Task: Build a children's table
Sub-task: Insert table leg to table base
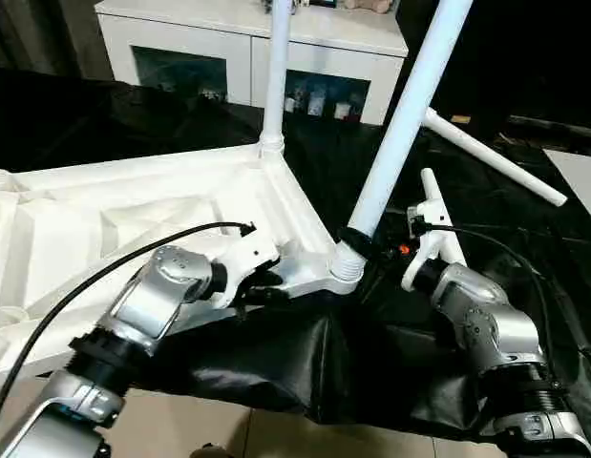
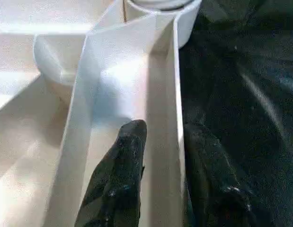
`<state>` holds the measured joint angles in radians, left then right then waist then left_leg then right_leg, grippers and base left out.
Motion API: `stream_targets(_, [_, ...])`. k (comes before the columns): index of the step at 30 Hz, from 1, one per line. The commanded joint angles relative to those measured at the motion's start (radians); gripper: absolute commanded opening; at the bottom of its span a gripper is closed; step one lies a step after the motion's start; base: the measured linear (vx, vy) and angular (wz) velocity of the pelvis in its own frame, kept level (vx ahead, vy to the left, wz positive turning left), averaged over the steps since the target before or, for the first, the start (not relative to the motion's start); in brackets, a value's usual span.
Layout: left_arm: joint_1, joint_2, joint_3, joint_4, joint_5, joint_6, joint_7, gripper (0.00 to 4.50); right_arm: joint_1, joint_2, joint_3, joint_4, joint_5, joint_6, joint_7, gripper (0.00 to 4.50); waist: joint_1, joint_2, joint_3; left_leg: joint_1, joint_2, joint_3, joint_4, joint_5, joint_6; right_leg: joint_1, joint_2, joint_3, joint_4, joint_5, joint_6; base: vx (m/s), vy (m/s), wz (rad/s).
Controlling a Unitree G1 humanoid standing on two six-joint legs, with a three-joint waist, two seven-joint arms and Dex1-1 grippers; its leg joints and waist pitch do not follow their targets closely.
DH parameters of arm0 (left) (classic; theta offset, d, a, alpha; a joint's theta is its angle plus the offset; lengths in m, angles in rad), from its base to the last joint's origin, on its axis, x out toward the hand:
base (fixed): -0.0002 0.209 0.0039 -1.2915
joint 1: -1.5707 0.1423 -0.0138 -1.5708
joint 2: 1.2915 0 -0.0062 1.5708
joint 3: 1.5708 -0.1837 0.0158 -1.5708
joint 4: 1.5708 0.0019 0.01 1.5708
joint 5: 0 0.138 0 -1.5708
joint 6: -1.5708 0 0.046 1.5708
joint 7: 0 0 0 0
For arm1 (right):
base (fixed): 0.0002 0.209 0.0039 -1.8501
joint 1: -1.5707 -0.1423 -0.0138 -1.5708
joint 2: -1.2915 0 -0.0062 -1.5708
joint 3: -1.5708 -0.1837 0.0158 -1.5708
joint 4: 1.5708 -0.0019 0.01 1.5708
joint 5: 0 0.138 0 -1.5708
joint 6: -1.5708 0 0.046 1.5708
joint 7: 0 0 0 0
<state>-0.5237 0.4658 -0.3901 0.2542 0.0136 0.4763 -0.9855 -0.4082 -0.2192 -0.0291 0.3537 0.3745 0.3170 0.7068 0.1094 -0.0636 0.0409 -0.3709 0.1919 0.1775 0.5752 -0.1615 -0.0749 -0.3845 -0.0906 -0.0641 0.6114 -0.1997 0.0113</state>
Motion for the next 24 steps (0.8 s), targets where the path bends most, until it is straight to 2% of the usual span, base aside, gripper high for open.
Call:
stream_targets(1, [0.014, 0.006, -0.019, -0.025, 0.029, 0.039, 0.005, 1.46, -0.013, -0.021, 0.002, -0.014, -0.028, 0.005, -0.015, 1.84, -0.003, 0.015, -0.049, 0.019, 0.041, -0.012, -0.083, -0.3, -0.031, 0.026, -0.055, 0.044, -0.074, -0.214, -0.184, 0.0, 0.0, 0.0])
stream_targets(2, [0.014, 0.006, -0.019, -0.025, 0.029, 0.039, 0.005, 1.46, -0.013, -0.021, 0.002, -0.014, -0.028, 0.005, -0.015, 1.84, -0.004, 0.015, -0.049, 0.02, 0.042, -0.012, -0.084, -0.303, -0.034, 0.027, -0.055, 0.044, -0.073, -0.217, -0.183, 0.0, 0.0, 0.0])
stream_targets(4, [0.017, 0.0, -0.013, -0.038, 0.028, 0.056, 0.02, 1.11, -0.013, -0.022, 0.001, -0.013, -0.029, 0.003, -0.023, 1.84, -0.004, 0.015, -0.049, 0.019, 0.041, -0.012, -0.083, -0.302, -0.036, 0.026, -0.055, 0.044, -0.073, -0.215, -0.183, 0.0, 0.0, 0.0])
stream_targets(6, [0.016, -0.011, -0.002, -0.045, 0.02, 0.074, 0.04, 1.11, -0.013, -0.022, -0.001, -0.013, -0.027, 0.004, -0.024, 1.84, -0.003, 0.015, -0.049, 0.02, 0.041, -0.012, -0.083, -0.304, -0.034, 0.026, -0.056, 0.044, -0.075, -0.218, -0.184, 0.0, 0.0, 0.0])
stream_targets(8, [0.014, -0.02, 0.006, -0.046, 0.013, 0.083, 0.054, 0.8, -0.013, -0.021, -0.001, -0.013, -0.028, 0.005, -0.025, 1.84, -0.003, 0.015, -0.048, 0.02, 0.041, -0.011, -0.083, -0.312, -0.036, 0.024, -0.055, 0.045, -0.076, -0.227, -0.184, 0.0, 0.0, 0.0])
stream_targets(12, [0.015, -0.057, 0.025, -0.055, 0.016, 0.108, 0.103, 0.54, -0.017, -0.018, -0.002, -0.009, -0.034, 0.002, -0.031, 1.84, -0.003, 0.014, -0.048, 0.019, 0.041, -0.014, -0.085, -0.323, -0.04, 0.025, -0.056, 0.044, -0.079, -0.256, -0.172, 0.0, 0.0, 0.0])
stream_targets(15, [0.024, -0.069, 0.03, -0.073, 0.013, 0.121, 0.119, 0.26, -0.014, -0.017, -0.001, -0.01, -0.039, -0.001, -0.034, 1.84, -0.005, 0.016, -0.05, 0.017, 0.042, -0.013, -0.083, -0.311, -0.037, 0.027, -0.056, 0.045, -0.076, -0.225, -0.176, 0.0, 0.0, 0.0])
stream_targets(19, [0.049, -0.075, 0.023, -0.119, 0.003, 0.141, 0.125, 0.03, -0.01, -0.018, 0.003, -0.013, -0.046, -0.003, -0.038, 1.84, -0.003, 0.013, -0.052, 0.015, 0.041, -0.011, -0.08, -0.261, -0.022, 0.031, -0.053, 0.043, -0.069, -0.153, -0.191, 0.0, 0.0, 0.0])
stream_targets(24, [0.063, -0.06, 0.013, -0.129, 0.011, 0.113, 0.112, 0.0, -0.013, -0.018, 0.008, -0.011, -0.049, 0.0, -0.037, 1.84, -0.006, 0.012, -0.051, 0.016, 0.039, -0.009, -0.078, -0.242, -0.011, 0.032, -0.051, 0.043, -0.069, -0.136, -0.195, 0.0, 0.0, 0.0])
